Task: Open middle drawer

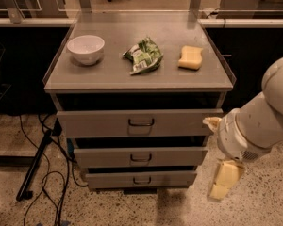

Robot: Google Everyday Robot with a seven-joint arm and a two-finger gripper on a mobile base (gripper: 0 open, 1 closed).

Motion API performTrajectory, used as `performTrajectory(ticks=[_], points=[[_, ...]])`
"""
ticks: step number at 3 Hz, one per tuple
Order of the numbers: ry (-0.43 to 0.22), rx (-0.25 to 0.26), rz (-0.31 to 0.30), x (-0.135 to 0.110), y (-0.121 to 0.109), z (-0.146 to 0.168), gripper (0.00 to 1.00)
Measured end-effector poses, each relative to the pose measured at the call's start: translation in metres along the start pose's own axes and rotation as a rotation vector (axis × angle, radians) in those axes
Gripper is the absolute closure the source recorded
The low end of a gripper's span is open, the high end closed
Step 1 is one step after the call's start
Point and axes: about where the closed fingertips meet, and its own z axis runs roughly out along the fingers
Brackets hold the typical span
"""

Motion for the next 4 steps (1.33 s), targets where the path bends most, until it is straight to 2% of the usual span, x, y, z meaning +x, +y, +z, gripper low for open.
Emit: performTrajectory(ticks=[1, 2, 3, 4], points=[[0.01, -0.032, -0.035, -0.005, 0.001, 0.037, 0.0], [0.01, -0.032, -0.035, -0.005, 0.001, 0.037, 0.0], [0.028, -0.056, -0.055, -0.003, 0.013, 0.061, 0.0], [0.042, -0.079, -0.059, -0.001, 0.019, 0.098, 0.0]])
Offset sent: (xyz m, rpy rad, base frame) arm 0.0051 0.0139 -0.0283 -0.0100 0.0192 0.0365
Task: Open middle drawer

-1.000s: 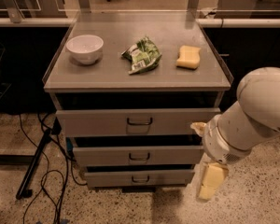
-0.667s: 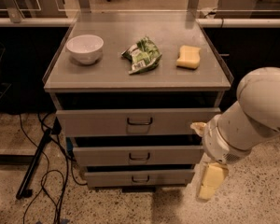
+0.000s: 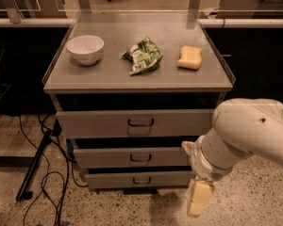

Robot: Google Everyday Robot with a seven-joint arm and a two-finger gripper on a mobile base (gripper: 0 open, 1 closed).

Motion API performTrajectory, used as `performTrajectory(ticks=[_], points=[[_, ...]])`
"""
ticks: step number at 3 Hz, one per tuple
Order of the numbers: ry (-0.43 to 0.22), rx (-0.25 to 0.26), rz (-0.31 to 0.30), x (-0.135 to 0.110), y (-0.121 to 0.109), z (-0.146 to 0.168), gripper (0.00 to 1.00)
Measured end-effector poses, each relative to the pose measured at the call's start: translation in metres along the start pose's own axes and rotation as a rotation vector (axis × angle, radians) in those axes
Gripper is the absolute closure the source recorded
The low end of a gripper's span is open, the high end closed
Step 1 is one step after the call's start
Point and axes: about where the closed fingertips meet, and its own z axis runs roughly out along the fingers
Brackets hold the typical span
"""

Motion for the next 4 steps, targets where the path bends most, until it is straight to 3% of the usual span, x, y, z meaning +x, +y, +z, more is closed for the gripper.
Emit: performTrajectory(ticks=[1, 3, 4], points=[[-0.023, -0.029, -0.008, 0.001, -0.028, 0.055, 0.0], [0.012, -0.022, -0.002, 0.003, -0.024, 0.073, 0.0], [0.03, 0.009, 0.036, 0.013, -0.041, 0.11, 0.0]])
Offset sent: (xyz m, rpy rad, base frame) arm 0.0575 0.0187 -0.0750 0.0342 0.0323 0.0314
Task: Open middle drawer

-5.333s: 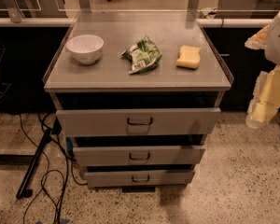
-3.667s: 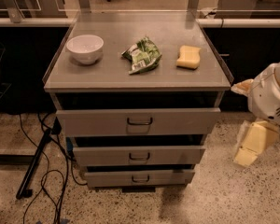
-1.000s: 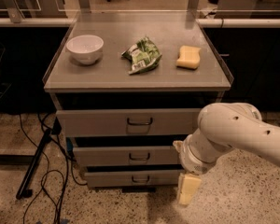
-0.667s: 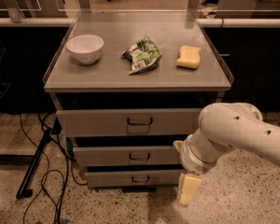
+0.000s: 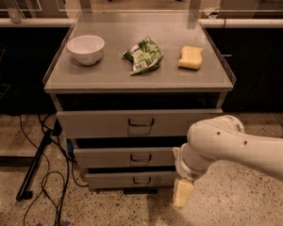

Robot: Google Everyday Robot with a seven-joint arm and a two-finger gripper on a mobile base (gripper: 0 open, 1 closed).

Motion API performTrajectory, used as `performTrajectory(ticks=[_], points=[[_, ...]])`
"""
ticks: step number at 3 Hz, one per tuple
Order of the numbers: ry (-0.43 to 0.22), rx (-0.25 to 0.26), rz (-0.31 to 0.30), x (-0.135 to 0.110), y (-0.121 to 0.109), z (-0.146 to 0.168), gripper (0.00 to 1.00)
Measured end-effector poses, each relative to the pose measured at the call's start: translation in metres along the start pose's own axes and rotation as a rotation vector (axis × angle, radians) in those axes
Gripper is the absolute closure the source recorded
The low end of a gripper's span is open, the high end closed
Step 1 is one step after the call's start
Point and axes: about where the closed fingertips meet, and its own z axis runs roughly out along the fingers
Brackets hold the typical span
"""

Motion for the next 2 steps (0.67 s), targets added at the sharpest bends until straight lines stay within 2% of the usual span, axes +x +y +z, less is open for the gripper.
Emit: performTrajectory(ticks=[2], points=[[0.048, 0.014, 0.031, 0.015, -0.039, 0.042, 0.0]])
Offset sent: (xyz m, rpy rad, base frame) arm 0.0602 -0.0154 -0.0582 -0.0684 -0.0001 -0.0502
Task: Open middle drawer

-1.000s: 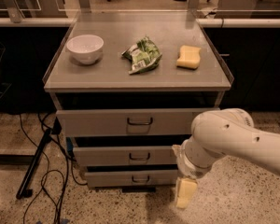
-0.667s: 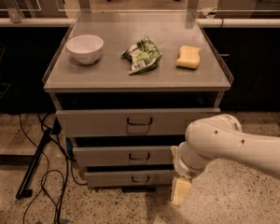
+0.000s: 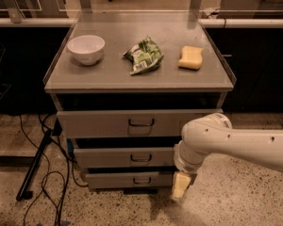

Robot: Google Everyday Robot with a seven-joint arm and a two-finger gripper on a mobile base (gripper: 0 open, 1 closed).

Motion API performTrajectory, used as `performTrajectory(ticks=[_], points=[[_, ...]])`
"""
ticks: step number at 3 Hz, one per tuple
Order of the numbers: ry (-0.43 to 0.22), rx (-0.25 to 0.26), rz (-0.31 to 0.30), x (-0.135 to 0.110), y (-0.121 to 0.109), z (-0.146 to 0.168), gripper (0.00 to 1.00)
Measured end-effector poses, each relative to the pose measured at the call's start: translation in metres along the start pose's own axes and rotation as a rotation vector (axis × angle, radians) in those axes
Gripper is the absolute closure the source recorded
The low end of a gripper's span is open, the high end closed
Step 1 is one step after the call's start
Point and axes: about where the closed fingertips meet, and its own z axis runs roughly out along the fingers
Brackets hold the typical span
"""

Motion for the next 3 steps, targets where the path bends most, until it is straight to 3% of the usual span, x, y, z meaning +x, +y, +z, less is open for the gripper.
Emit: performTrajectory(ticks=[1, 3], points=[[0.022, -0.021, 0.029, 0.008, -0.023, 0.038, 0.0], [0.001, -0.043, 0.013, 0.007, -0.015, 0.049, 0.0]])
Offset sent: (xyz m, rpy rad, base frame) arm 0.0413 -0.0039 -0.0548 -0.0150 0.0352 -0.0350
